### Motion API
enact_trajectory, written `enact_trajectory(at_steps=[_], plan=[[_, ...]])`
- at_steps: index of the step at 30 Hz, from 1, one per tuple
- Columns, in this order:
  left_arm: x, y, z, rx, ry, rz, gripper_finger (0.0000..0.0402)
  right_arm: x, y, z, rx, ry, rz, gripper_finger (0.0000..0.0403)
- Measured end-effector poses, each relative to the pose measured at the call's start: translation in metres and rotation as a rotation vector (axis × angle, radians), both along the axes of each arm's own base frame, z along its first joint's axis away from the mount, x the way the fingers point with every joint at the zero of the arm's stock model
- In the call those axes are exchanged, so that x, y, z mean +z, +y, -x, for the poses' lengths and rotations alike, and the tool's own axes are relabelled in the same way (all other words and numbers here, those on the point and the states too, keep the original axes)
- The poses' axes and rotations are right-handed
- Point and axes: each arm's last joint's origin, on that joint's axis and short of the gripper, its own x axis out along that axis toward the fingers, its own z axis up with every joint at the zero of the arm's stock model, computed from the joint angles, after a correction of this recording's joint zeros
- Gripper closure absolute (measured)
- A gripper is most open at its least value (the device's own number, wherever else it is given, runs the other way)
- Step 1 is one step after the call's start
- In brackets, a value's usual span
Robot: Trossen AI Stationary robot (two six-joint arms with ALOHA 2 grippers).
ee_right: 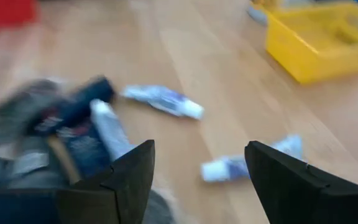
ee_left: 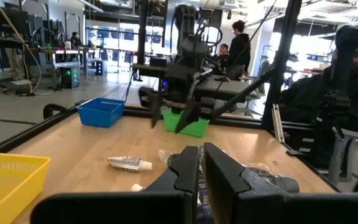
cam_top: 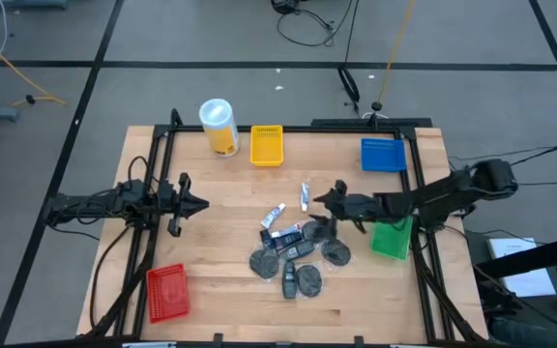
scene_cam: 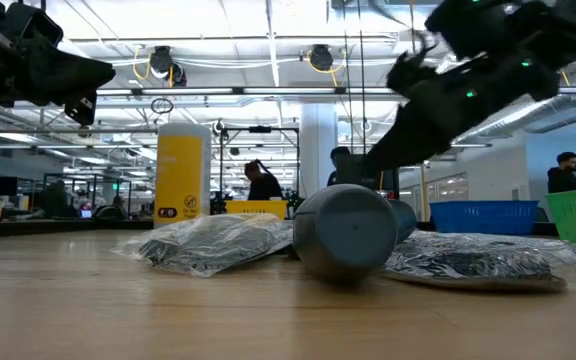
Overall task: Pick & Place Travel size toiletries
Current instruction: Put the toothpaste into the green bin
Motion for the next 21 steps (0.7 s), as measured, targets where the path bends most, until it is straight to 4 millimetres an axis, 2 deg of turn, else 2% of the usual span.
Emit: enact_trajectory(at_steps=[4, 9, 13, 21], plan=[[0.000, 0.000, 0.000, 0.000, -0.001, 0.000, 0.0378, -0.002, -0.012, -0.019, -0.097, 0.080, -0.039, 0.0145], [0.000, 0.000, 0.000, 0.000, 0.000, 0.004, 0.0378, -0.017, -0.021, -0.033, -0.219, 0.081, -0.074, 0.0141], [0.000, 0.000, 0.000, -0.001, 0.000, 0.005, 0.0378, -0.031, -0.028, -0.039, -0.306, 0.077, -0.048, 0.0153], [0.000, 0.000, 0.000, 0.008, 0.000, 0.006, 0.0378, -0.055, -0.039, -0.054, -0.309, 0.071, -0.084, 0.0188]])
